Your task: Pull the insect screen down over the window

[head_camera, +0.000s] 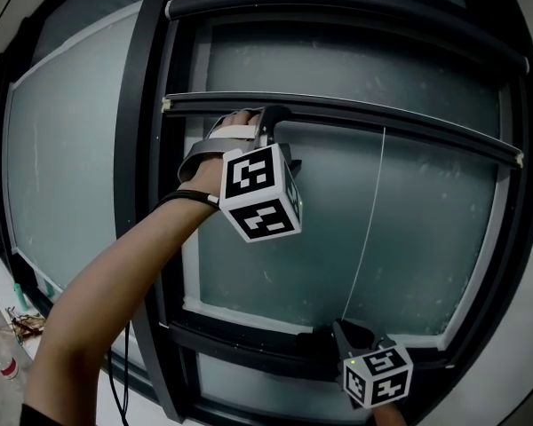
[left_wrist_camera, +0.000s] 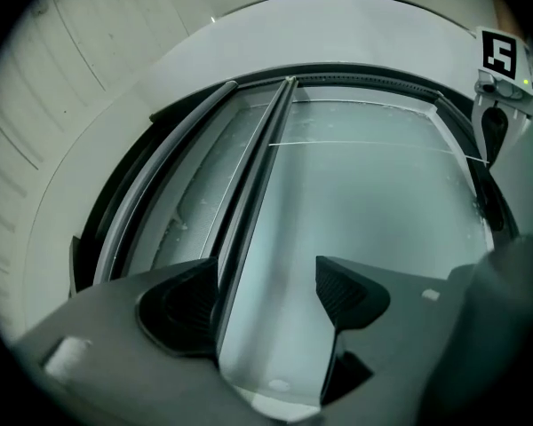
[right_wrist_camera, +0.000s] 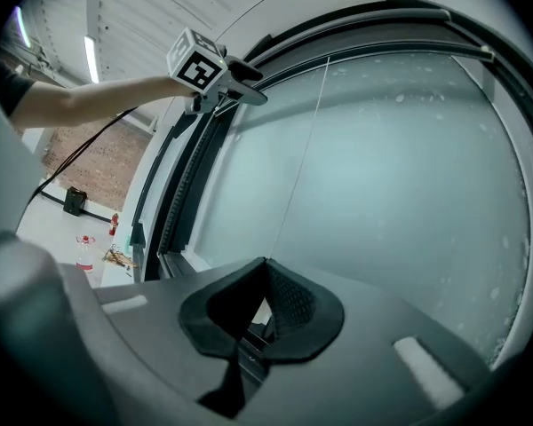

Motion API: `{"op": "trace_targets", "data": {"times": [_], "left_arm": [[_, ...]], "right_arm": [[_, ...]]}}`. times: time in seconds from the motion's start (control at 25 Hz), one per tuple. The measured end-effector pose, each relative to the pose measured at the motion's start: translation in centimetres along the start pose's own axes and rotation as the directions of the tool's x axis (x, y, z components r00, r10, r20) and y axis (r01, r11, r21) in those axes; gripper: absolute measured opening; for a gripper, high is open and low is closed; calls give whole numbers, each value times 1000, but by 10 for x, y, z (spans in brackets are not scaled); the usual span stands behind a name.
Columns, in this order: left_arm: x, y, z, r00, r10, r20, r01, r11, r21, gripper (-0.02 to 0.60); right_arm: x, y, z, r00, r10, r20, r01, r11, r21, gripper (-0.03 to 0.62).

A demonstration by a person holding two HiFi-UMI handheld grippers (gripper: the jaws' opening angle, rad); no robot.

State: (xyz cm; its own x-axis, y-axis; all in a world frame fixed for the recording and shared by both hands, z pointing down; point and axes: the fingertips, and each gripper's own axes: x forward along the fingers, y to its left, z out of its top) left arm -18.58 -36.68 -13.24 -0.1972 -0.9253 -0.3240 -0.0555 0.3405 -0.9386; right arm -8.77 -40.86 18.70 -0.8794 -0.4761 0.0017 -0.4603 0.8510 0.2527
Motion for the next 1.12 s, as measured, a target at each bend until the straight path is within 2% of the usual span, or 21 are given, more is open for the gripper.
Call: {"op": "trace_targets", "data": {"times": [0.2,0.4,0.6,0.76,1.12], "left_arm": [[12,7,-7,998,-23,-55,26,998,56,379],[18,1,-20,992,-68,-110,82,988,129,375],[19,2,-22,988,-58,-143,85,977,193,259],[18,-21,-27,978,-122,-170,154,968,196,212],[5,-68,-34,960,-218,-176,249,953,173,187]], "right_arm": [[-5,7,1,1000,-12,-2,12,1000,-19,3],[-8,16,-1,1000,-13,14,13,1000,-12,4],[-9,25,-2,1000,10,4,-10,999,-41,3],[-4,34,-26,998,41,-52,-42,999,-29,3],[3,32,-79,995,31,-97,-27,999,41,3]]}}
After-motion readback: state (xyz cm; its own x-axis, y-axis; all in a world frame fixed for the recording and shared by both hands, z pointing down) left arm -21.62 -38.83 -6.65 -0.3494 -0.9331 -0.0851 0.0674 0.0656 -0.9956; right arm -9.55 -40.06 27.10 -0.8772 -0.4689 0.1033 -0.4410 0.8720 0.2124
